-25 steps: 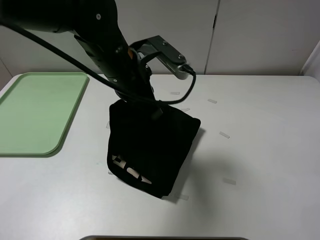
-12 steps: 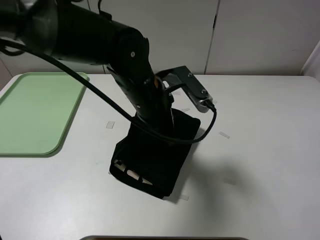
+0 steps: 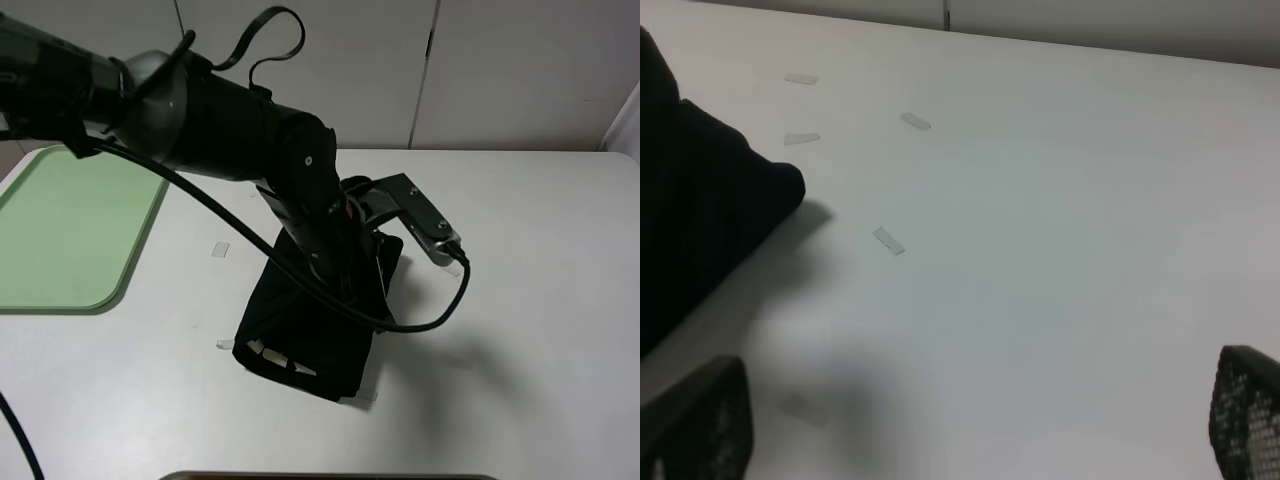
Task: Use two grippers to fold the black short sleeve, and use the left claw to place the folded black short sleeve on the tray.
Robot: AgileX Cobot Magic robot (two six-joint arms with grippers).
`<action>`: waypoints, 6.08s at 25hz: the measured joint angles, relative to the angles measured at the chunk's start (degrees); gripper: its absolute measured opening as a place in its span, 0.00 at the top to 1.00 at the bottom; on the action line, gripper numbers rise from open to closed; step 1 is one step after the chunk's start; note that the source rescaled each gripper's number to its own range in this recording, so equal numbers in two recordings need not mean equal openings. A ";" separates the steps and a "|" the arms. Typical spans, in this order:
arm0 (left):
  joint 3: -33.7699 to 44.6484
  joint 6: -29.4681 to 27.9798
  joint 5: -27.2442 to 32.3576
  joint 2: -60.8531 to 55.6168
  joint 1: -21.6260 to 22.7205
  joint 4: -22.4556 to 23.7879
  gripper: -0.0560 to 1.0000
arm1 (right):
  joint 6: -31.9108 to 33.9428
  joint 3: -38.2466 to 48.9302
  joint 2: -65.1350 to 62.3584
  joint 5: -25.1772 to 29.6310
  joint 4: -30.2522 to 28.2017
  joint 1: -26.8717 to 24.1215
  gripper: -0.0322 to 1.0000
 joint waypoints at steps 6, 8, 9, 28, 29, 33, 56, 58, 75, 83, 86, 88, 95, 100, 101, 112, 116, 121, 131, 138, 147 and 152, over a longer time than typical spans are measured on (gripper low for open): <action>0.00 0.48 -0.64 1.62 -1.78 -0.59 0.85 | 0.00 0.00 0.00 0.00 0.00 0.00 0.00; 0.00 1.07 -1.47 1.62 -2.02 -0.80 0.59 | 0.00 0.00 0.00 0.00 0.00 0.00 0.00; 0.00 1.78 -1.98 1.62 -2.02 -0.87 0.49 | 0.00 0.00 0.00 0.00 0.00 0.00 0.00; 0.00 11.30 -19.69 -3.51 2.70 -3.61 0.00 | 0.00 0.00 0.00 0.00 0.00 0.00 0.00; 0.00 11.30 -19.41 -4.03 3.59 -3.61 0.00 | 0.00 0.00 0.00 0.00 0.00 0.00 0.00; -0.11 11.30 -18.84 -6.17 8.66 -3.66 0.00 | 0.00 0.00 0.00 0.00 0.00 0.00 0.00; 4.66 8.64 -31.53 2.86 12.24 -10.61 0.00 | 0.00 0.00 0.00 0.00 0.00 0.00 0.00; 4.66 8.64 -32.25 3.21 11.27 -10.82 0.00 | 0.00 0.00 0.00 0.00 0.00 0.00 0.00; 4.66 8.59 -36.46 3.50 3.17 -11.15 0.00 | 0.00 0.00 0.00 0.00 0.00 0.00 0.00; 6.34 8.59 -28.10 -6.00 7.06 -8.45 0.01 | 0.00 0.00 0.00 0.00 0.00 0.00 0.00; 7.83 8.64 -25.84 -7.95 8.85 -7.08 0.01 | 0.00 0.00 0.00 0.00 0.00 0.00 0.00; 10.00 8.76 -23.70 -9.66 10.49 -5.34 0.01 | 0.00 0.00 0.00 0.00 0.00 0.00 0.00; 19.82 8.77 -21.81 -10.29 11.20 -2.92 0.02 | 0.05 0.00 0.00 0.00 0.00 0.00 0.00; 22.36 8.77 -23.70 -10.29 6.06 -2.92 0.02 | 0.05 0.00 0.00 0.00 0.00 0.00 0.00; 22.60 8.77 -24.07 -10.29 4.76 -2.92 0.02 | 0.05 0.00 0.00 0.00 0.00 0.00 0.00; 26.73 7.55 -26.48 -7.90 -3.44 -2.92 0.02 | 0.05 0.00 0.00 0.00 0.00 0.00 0.00; 26.67 5.24 -28.62 -8.58 -3.44 -2.97 0.02 | 0.05 0.00 0.00 0.00 0.00 0.00 0.00; 26.26 4.70 -29.67 -14.45 -3.44 -2.97 0.02 | 0.05 0.00 0.00 0.00 0.00 0.00 0.00; 26.26 4.59 -37.53 -19.20 0.54 -5.89 0.03 | 0.05 0.00 0.00 0.00 0.00 0.00 0.00; 26.21 2.97 -54.62 -9.09 1.95 -9.55 0.03 | 0.05 0.00 0.00 0.00 0.00 0.00 0.00; 30.13 6.67 -55.93 -3.84 1.95 -6.25 0.05 | 0.05 0.00 0.00 0.00 0.00 0.00 0.00; 31.98 3.34 -59.30 -0.87 1.95 -6.19 0.05 | 0.05 0.00 0.00 0.00 0.05 0.00 0.00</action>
